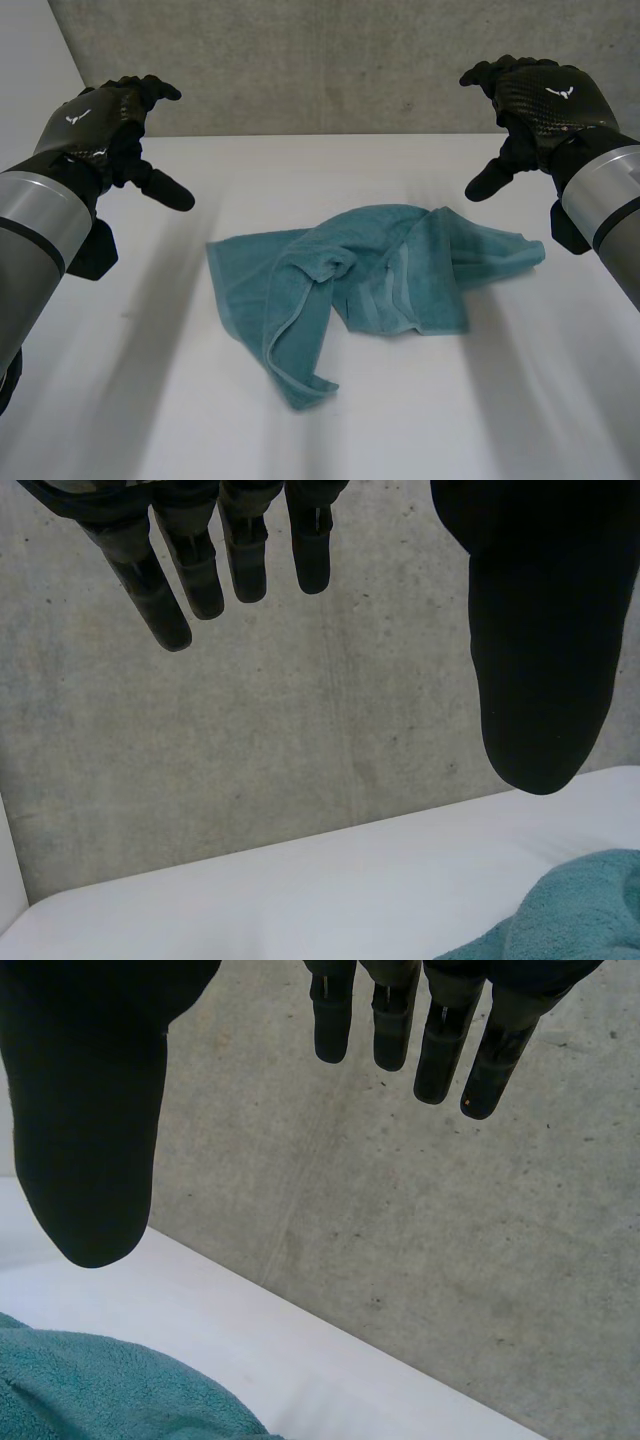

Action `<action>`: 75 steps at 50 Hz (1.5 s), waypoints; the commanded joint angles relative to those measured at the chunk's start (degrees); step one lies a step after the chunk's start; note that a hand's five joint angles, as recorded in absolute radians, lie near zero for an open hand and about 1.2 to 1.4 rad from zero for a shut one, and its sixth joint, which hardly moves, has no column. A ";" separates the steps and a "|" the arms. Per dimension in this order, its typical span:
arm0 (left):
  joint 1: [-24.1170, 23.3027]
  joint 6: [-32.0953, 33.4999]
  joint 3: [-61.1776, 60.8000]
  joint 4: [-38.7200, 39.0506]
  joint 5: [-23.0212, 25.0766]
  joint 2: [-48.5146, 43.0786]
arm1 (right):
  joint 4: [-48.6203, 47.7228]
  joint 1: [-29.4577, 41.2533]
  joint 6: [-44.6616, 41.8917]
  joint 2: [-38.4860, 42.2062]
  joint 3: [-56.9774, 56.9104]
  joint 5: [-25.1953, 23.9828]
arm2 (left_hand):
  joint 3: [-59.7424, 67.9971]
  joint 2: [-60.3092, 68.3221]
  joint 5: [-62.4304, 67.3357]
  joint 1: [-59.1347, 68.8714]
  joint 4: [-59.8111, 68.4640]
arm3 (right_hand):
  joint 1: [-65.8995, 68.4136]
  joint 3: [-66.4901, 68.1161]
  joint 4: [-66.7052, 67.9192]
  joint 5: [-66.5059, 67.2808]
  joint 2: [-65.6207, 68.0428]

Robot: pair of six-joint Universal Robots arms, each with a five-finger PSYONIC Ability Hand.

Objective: Fold the laundry

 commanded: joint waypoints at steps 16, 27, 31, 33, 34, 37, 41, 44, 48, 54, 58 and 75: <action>0.03 0.02 -0.26 -0.14 0.09 -0.09 | -0.01 -0.08 -0.10 0.16 0.19 -0.20 | 1.38 -0.03 0.18 0.12 0.07 | -0.59 -4.12 -4.30 -3.38 -4.25; -1.28 -0.42 -0.61 -0.84 0.01 -2.01 | 1.83 -0.08 -1.41 0.86 0.45 -0.81 | -4.10 -5.52 -5.30 -5.36 -5.41 | -2.08 -5.61 -5.79 -4.87 -5.74; -4.01 -0.42 -0.70 -1.81 -0.08 -4.57 | 5.08 -0.08 -4.22 1.47 2.29 -1.16 | -3.60 -5.01 -4.79 -4.86 -4.91 | -1.33 -4.86 -5.04 -4.12 -4.99; -6.71 -0.25 -1.05 -2.24 -0.61 -7.63 | 6.84 0.00 -6.16 3.66 3.87 -1.60 | -3.26 -4.68 -4.46 -4.53 -4.57 | 0.19 -3.34 -3.53 -2.60 -3.47; -6.73 -0.25 -1.06 -2.25 -0.61 -7.65 | 7.19 0.18 -6.77 4.80 4.40 -1.86 | -3.26 -4.67 -4.46 -4.52 -4.57 | 0.69 -2.84 -3.02 -2.10 -2.97; -12.09 0.11 -1.06 -2.42 -2.98 -14.67 | 7.29 0.27 -7.57 8.50 6.77 -2.83 | -3.26 -4.67 -4.46 -4.52 -4.57 | 1.70 -1.82 -2.01 -1.09 -1.96; -14.46 0.28 0.09 -2.07 -9.04 -20.21 | 3.87 0.44 -6.87 12.80 10.11 -4.76 | -3.26 -4.67 -4.46 -4.52 -4.57 | 2.21 -1.32 -1.50 -0.58 -1.45; -16.30 0.37 1.22 -0.76 -13.42 -24.50 | -1.39 0.79 -6.43 16.93 12.13 -5.12 | -3.26 -4.67 -4.46 -4.52 -4.57 | 3.54 0.02 -0.17 0.75 -0.11; -17.71 0.46 3.25 0.65 -16.86 -30.65 | -6.76 1.49 -6.34 20.97 13.54 -5.03 | -2.26 -3.67 -3.45 -3.52 -3.57 | 7.91 4.38 4.19 5.12 4.25; -17.98 0.46 4.48 1.27 -18.36 -34.01 | -10.64 3.43 -6.34 25.11 13.11 -4.94 | 0.26 -1.15 -0.93 -1.00 -1.05 | 16.48 12.96 12.77 13.69 12.82; -17.90 0.46 5.10 2.41 -18.28 -34.63 | -12.75 3.69 -6.25 27.49 12.14 -4.94 | 7.66 6.25 6.46 6.40 6.35 | 20.53 17.01 16.82 17.74 16.87; -17.28 0.90 6.50 3.29 -17.75 -34.63 | -14.78 2.82 -0.98 23.73 6.60 -4.85 | 65.52 64.10 64.32 64.25 64.21 | 67.92 64.39 64.21 65.13 64.26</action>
